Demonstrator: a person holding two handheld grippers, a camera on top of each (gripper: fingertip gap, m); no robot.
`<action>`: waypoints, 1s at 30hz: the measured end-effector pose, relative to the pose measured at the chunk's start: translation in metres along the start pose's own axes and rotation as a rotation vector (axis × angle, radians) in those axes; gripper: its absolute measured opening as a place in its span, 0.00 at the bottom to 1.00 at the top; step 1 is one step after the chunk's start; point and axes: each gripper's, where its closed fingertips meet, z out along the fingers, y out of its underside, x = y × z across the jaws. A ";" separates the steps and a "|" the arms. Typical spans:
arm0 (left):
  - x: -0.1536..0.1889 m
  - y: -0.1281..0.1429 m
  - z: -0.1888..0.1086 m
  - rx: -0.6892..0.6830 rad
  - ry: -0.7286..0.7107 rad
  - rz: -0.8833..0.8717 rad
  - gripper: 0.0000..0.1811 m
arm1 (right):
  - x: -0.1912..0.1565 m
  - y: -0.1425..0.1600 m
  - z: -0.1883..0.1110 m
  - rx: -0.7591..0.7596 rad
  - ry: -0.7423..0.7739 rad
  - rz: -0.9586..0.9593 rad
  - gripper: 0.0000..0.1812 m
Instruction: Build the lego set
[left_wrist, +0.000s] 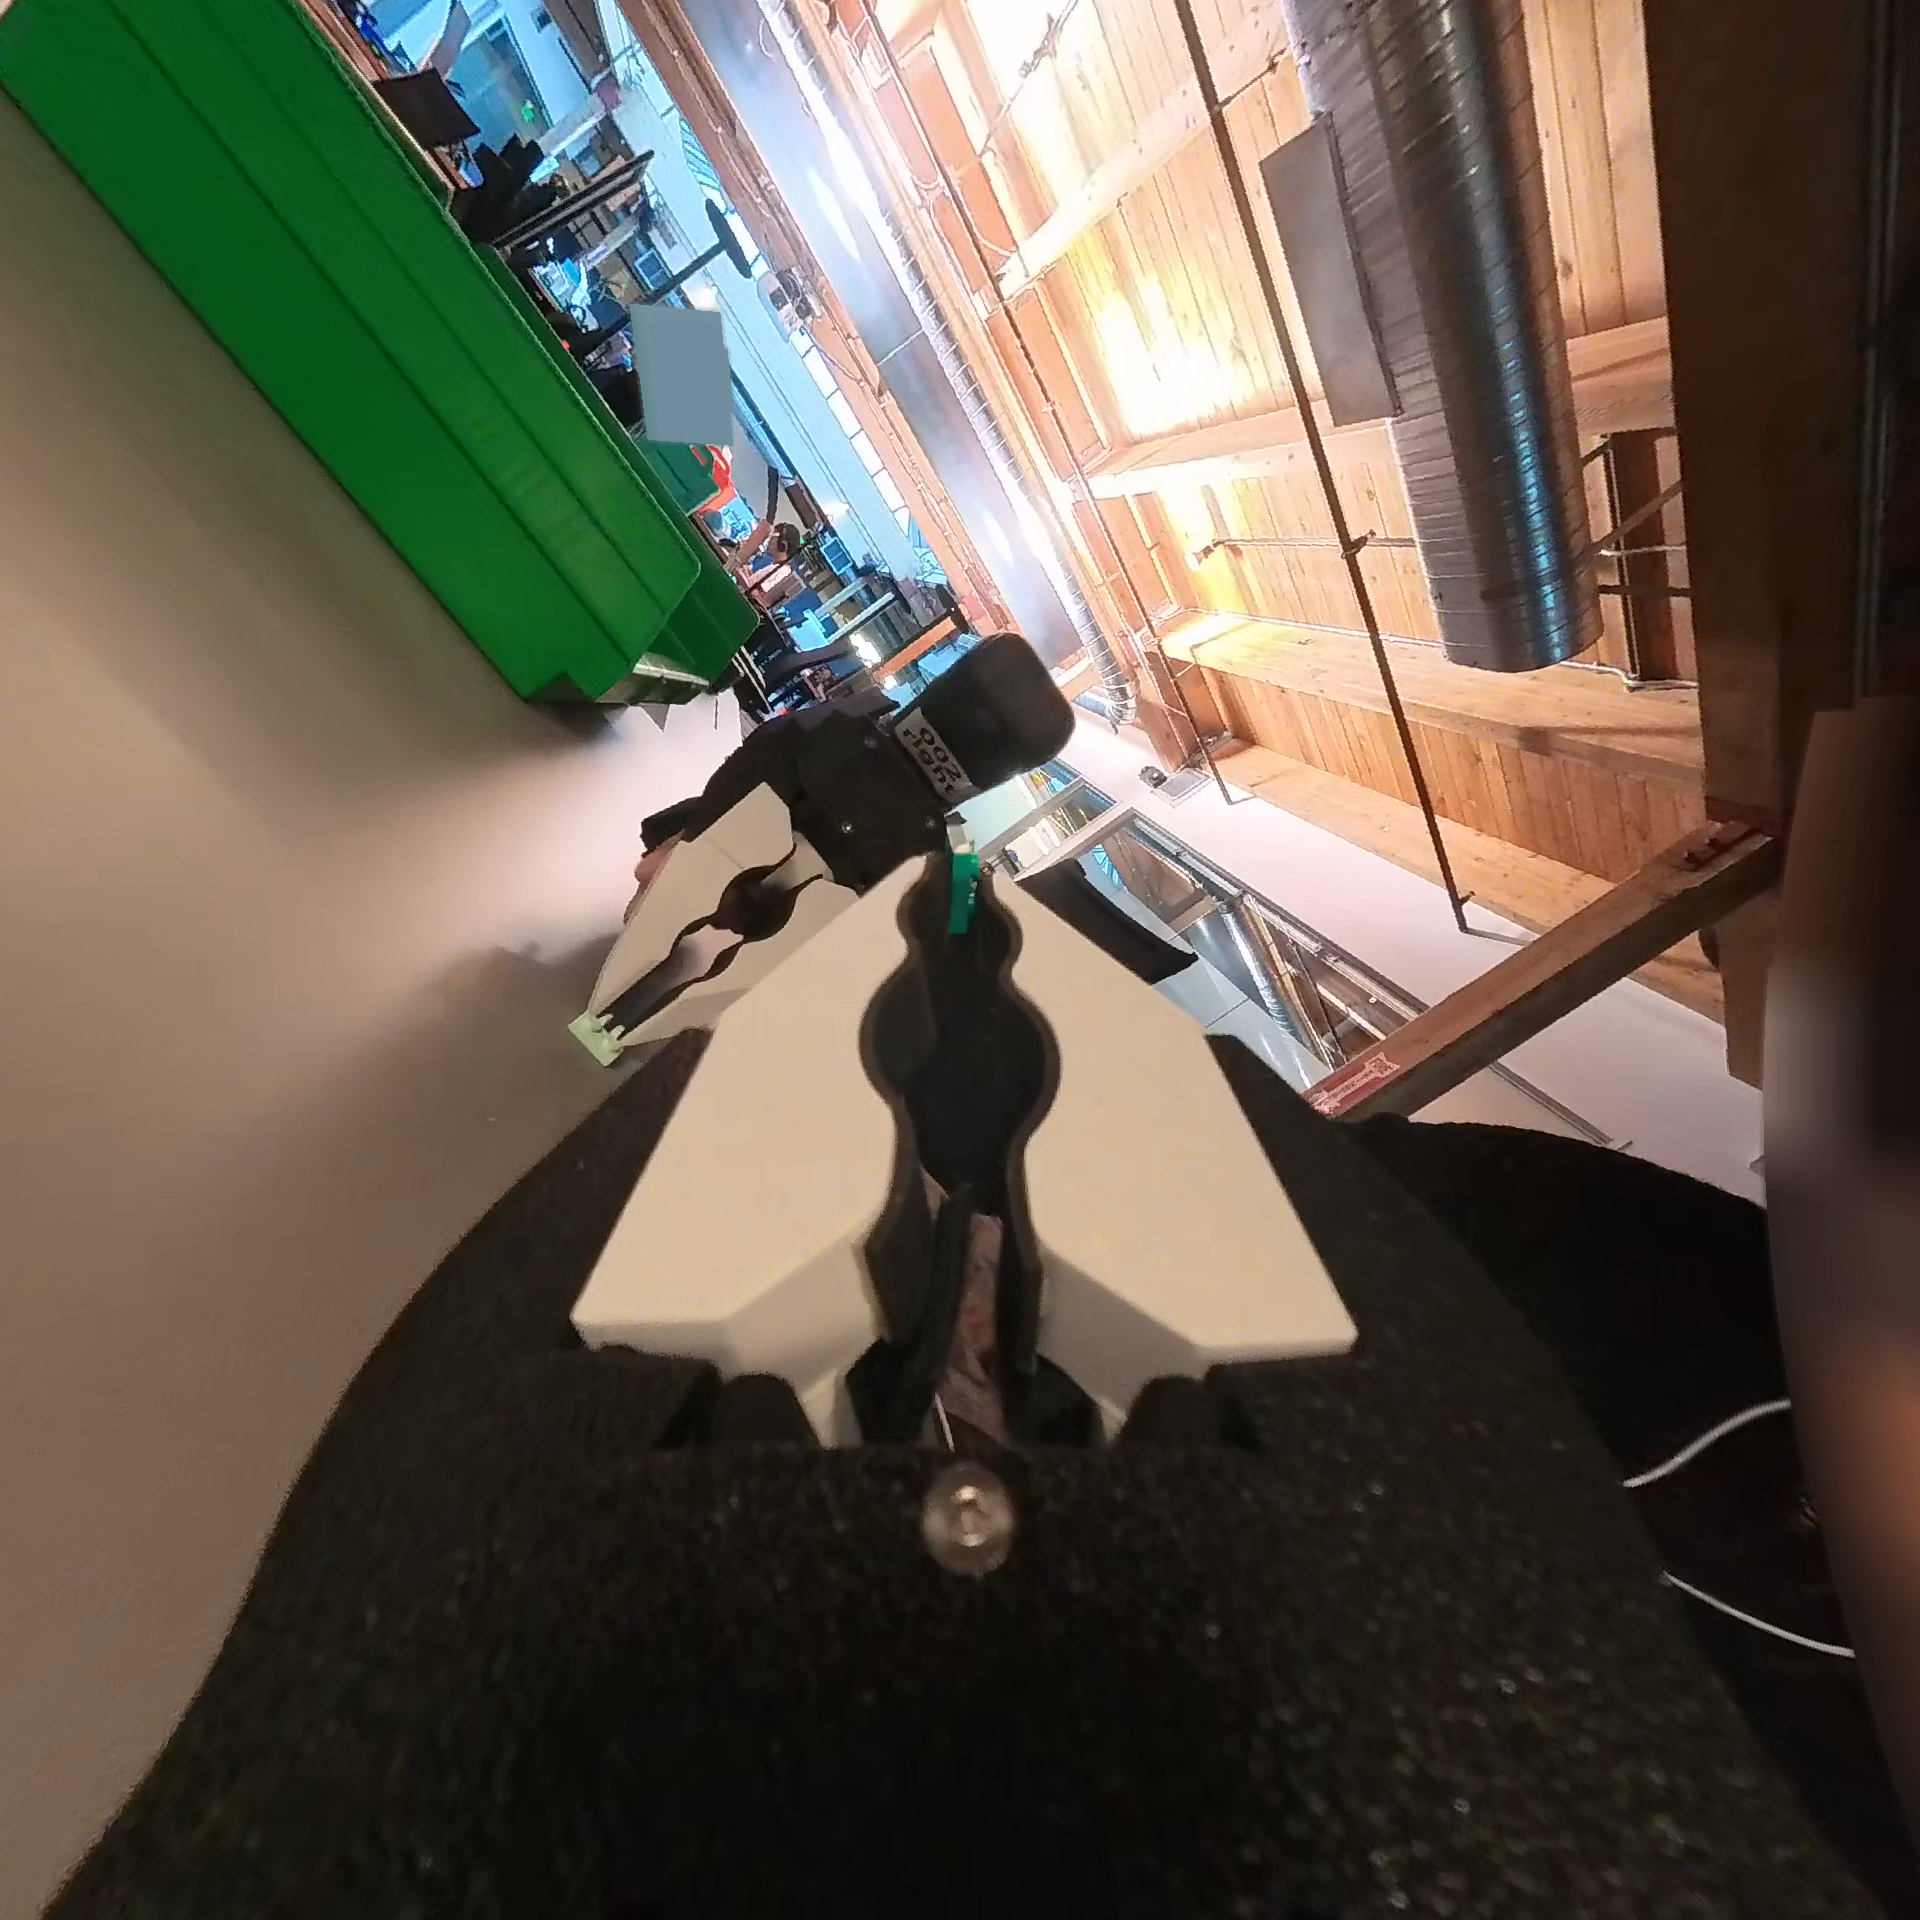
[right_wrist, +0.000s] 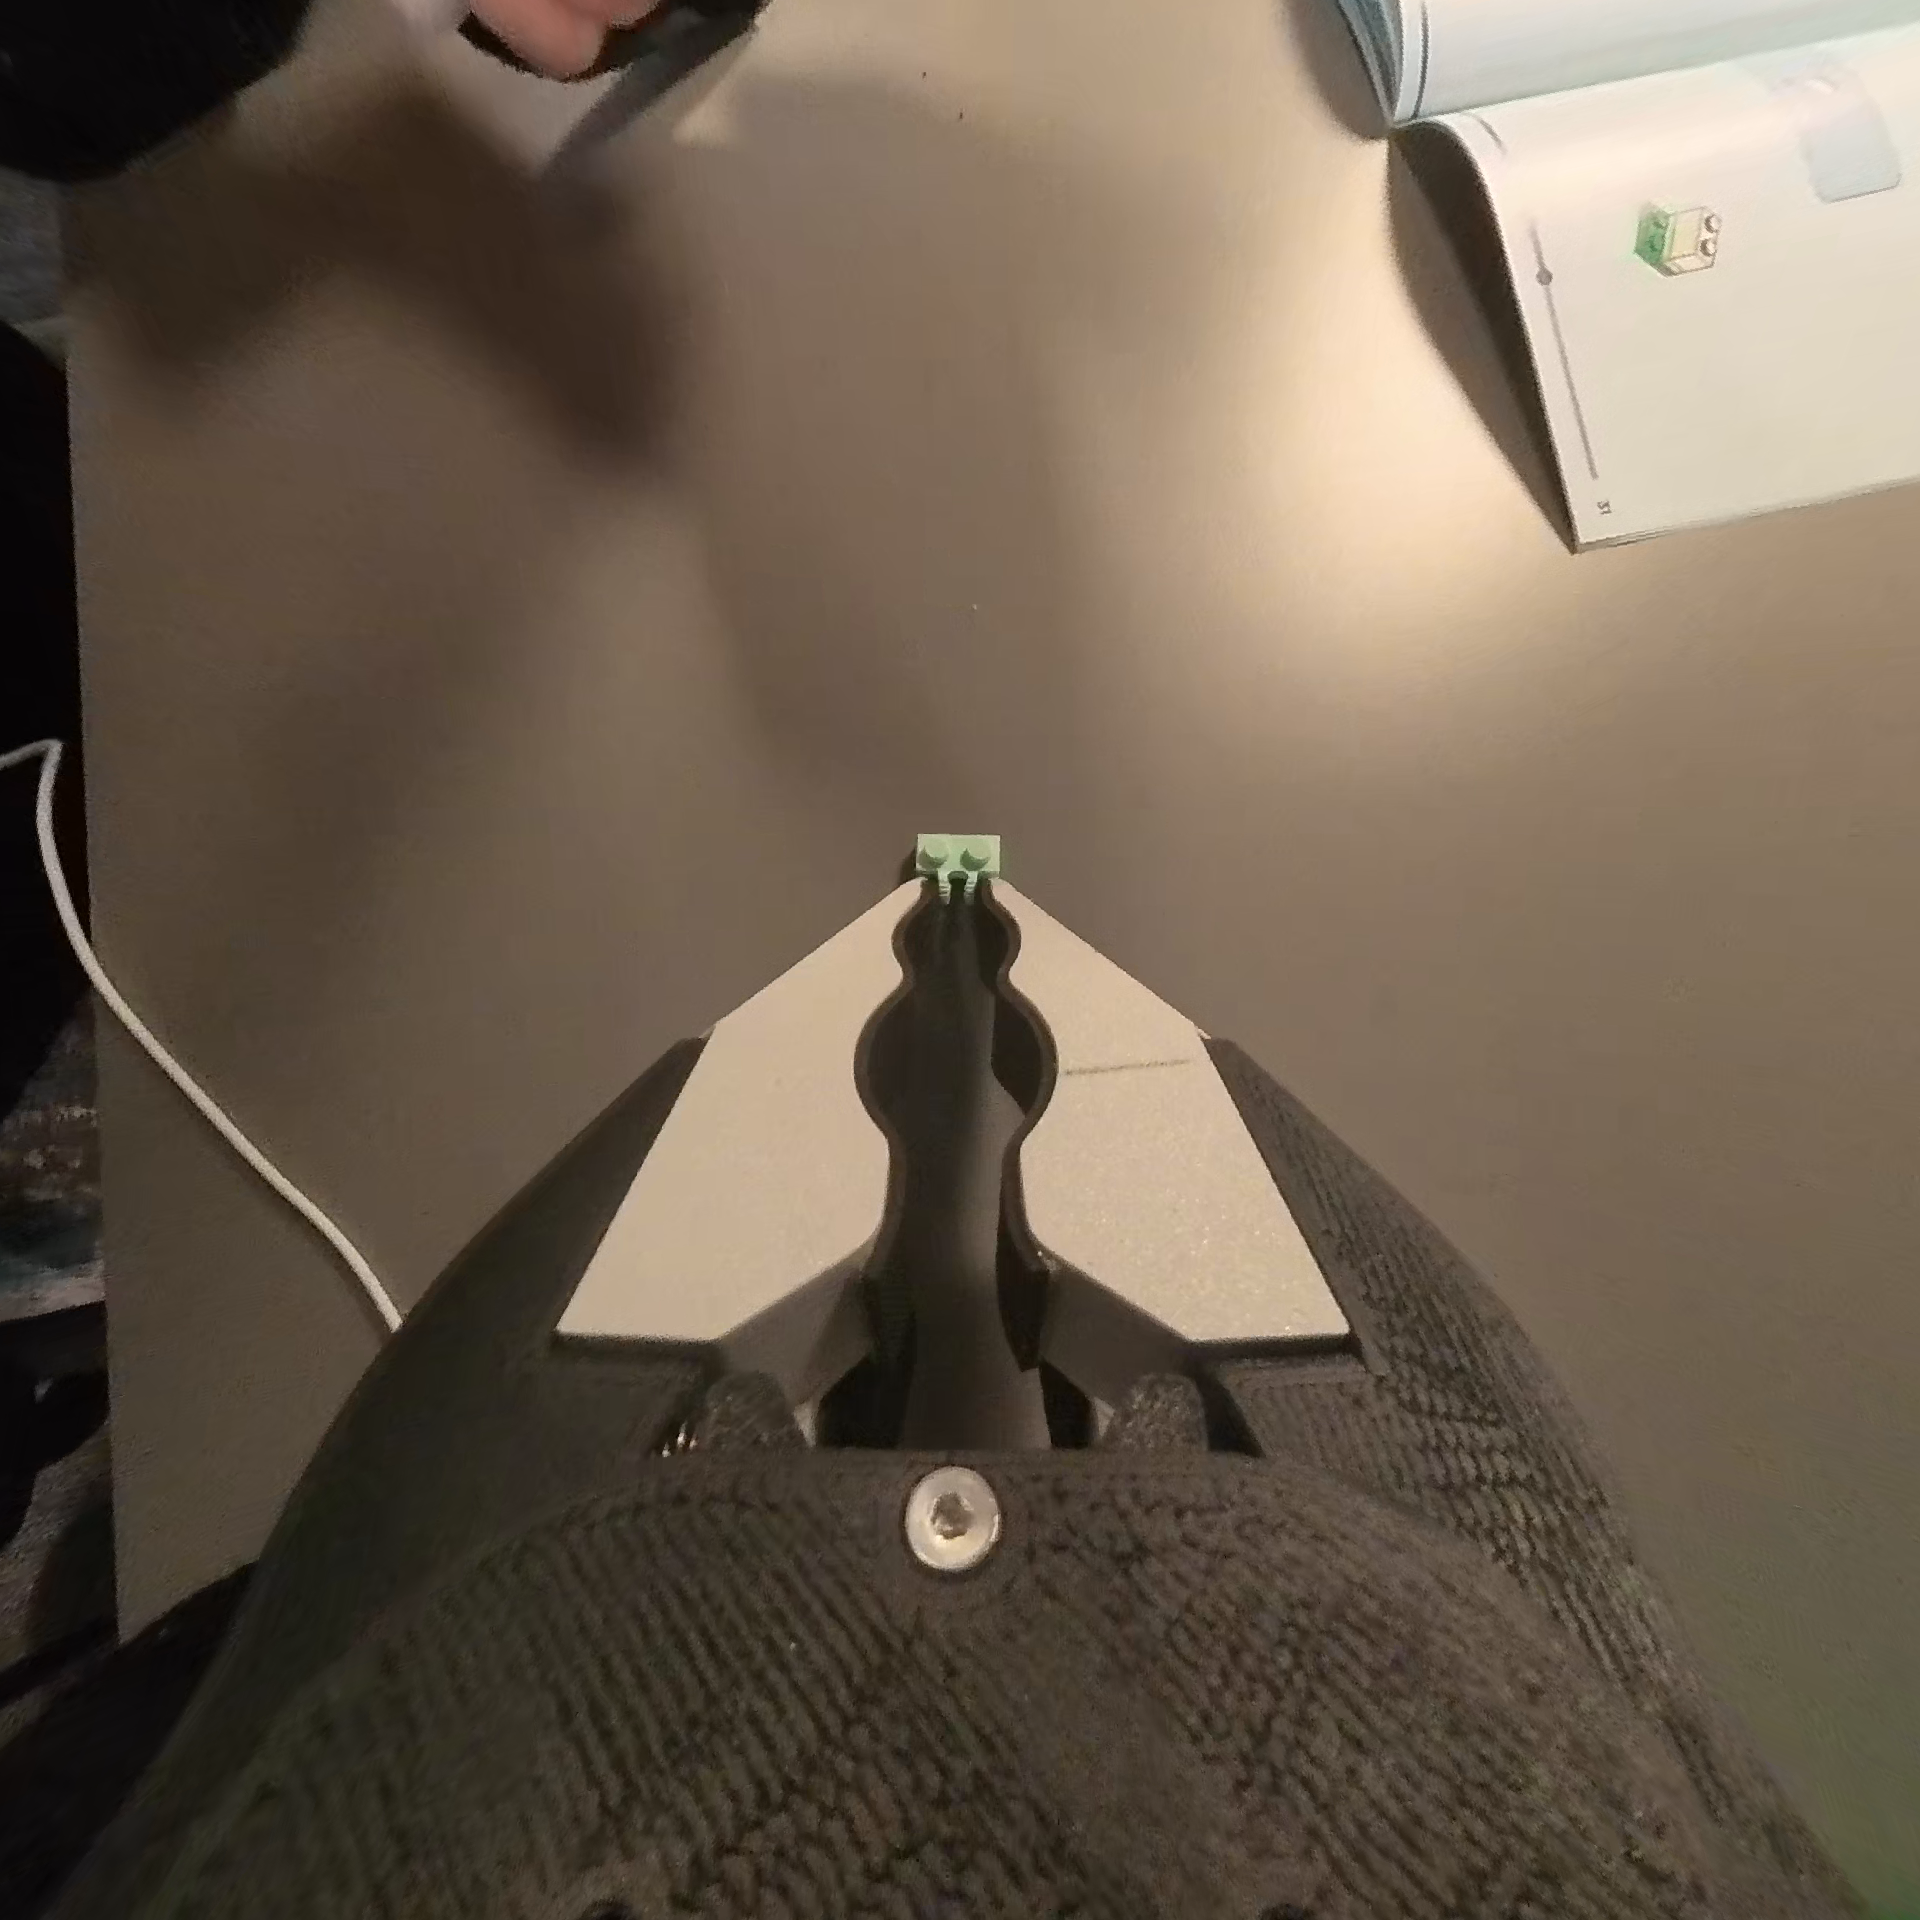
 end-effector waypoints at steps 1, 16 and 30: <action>0.000 0.001 0.001 -0.004 -0.001 -0.001 0.01 | 0.000 0.000 0.000 0.003 0.001 0.004 0.03; -0.020 0.025 0.010 -0.091 -0.089 -0.043 0.01 | -0.006 0.001 -0.002 0.027 0.012 0.059 0.15; -0.047 0.043 0.009 -0.172 -0.196 -0.101 0.01 | 0.002 0.000 -0.001 0.061 0.070 0.028 0.17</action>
